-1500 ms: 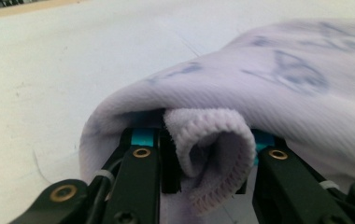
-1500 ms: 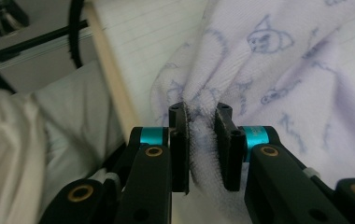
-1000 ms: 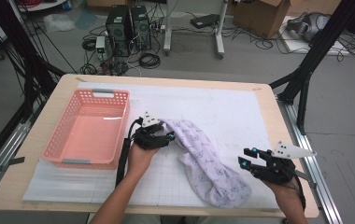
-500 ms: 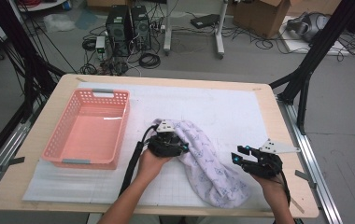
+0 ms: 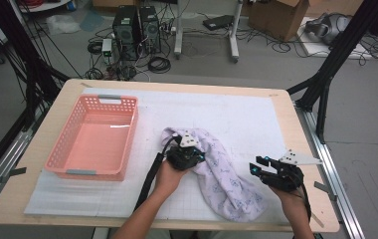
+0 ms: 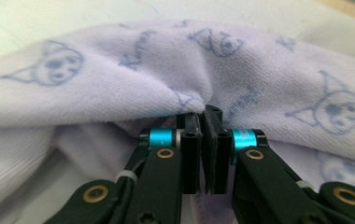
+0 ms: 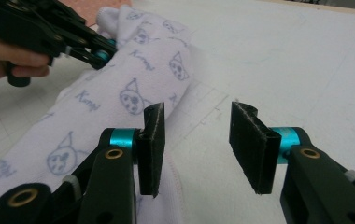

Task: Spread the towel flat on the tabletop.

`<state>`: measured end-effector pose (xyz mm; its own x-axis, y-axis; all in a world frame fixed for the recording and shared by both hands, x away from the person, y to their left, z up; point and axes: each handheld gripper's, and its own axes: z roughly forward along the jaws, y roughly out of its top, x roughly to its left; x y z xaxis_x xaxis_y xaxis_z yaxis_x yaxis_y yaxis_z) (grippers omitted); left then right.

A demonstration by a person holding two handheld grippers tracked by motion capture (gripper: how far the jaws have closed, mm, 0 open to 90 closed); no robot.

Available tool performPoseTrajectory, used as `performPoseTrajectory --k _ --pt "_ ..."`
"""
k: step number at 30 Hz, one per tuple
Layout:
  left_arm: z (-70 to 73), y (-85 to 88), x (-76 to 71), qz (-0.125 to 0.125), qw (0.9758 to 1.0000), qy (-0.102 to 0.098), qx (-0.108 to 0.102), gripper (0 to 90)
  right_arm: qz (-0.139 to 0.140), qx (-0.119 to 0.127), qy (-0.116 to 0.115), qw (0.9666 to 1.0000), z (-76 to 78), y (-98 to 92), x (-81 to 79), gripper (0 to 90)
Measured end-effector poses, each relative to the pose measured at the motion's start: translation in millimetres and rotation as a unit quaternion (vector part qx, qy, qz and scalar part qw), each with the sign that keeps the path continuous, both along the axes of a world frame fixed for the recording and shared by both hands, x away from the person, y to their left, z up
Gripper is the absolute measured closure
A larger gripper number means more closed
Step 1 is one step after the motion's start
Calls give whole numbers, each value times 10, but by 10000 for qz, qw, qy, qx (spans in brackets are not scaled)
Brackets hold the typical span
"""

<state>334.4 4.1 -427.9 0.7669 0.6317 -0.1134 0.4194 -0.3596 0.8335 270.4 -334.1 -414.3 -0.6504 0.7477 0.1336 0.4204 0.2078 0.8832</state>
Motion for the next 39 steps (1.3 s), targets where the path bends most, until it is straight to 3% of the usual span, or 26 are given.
performPoseTrajectory --k 4,6,12,15,18,22,24,27,28,30,33,34,35,39 --pt "30 317 -141 99 9998 6 -175 864 -136 34 33 9999 -6 -29 11 551" --pt "9 481 -217 147 9999 -15 -89 864 -197 5 45 9998 -7 -25 25 552" --pt "-52 869 -419 422 9990 -3 -142 865 -237 -83 135 9996 -16 71 119 560" --pt "-91 945 -514 452 9989 -53 -146 864 -167 -151 171 9996 -28 176 238 568" --pt "-123 971 -547 462 9987 -32 -201 864 -27 -341 353 9988 -29 354 410 565" --pt "-141 975 -567 462 9987 -25 -217 863 498 -347 561 9966 -16 659 654 539" --pt "-149 982 -577 462 9987 -30 -219 863 928 -171 640 9935 -30 814 768 524" --pt "-147 994 -587 489 9986 -46 -206 863 1512 -373 982 9829 -121 1070 911 529" --pt "-145 998 -588 507 9985 -68 -193 862 1646 -407 1116 9792 -161 1144 934 560" --pt "-142 1014 -590 517 9984 -76 -219 863 1962 -521 1281 9708 -221 1254 942 756" --pt "-144 1030 -589 542 9982 -65 -243 863 2183 -613 1158 9671 -197 1296 895 860" --pt "-145 1030 -588 541 9982 -59 -246 862 2193 -645 1054 9678 -169 1277 883 867" --pt "-144 1028 -584 539 9982 -70 -239 862 2115 -679 928 9706 -135 1242 875 870" --pt "-140 944 -549 514 9980 -168 -329 863 1157 -895 371 9885 83 966 817 878"
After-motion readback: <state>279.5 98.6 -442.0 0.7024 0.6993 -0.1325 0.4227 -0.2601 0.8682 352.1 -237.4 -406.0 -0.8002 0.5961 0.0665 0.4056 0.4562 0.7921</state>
